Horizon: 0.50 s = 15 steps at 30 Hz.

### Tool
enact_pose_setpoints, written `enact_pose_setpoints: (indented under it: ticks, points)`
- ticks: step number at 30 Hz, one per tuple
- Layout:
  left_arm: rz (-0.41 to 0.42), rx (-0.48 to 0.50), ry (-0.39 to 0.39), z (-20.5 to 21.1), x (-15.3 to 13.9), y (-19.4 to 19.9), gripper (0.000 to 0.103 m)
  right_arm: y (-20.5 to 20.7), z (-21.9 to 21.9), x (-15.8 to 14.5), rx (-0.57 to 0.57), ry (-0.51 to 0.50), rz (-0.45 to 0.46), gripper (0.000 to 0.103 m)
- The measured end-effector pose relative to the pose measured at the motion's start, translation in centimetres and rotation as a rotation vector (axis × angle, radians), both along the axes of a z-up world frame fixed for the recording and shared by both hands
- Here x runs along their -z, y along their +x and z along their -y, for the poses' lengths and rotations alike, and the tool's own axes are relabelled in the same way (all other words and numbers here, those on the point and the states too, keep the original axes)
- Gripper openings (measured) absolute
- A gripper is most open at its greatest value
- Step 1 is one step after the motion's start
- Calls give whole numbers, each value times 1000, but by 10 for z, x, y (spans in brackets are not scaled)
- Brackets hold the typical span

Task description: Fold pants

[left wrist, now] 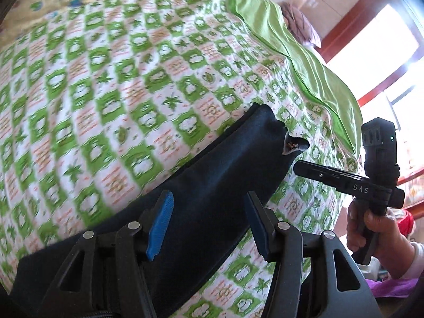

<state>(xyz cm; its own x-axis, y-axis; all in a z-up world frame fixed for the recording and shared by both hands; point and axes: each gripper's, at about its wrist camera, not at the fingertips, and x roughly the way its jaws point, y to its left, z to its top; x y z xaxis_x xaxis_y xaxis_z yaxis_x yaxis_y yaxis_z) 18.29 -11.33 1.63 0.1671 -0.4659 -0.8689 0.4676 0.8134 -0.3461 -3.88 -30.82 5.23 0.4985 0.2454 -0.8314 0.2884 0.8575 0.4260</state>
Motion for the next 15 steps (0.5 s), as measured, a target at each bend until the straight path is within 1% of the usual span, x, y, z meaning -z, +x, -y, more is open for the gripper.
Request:
enact_pose_setpoints:
  ticks: [4, 10, 15]
  points:
    - [-50, 72, 4, 29, 12, 21, 56, 1, 11, 8, 38, 54, 1, 41]
    - [-82, 196, 19, 78, 27, 47, 57, 1, 26, 15, 66, 118, 20, 41]
    - [-120, 239, 49, 111, 46, 69, 57, -2, 31, 16, 74, 175, 56, 41]
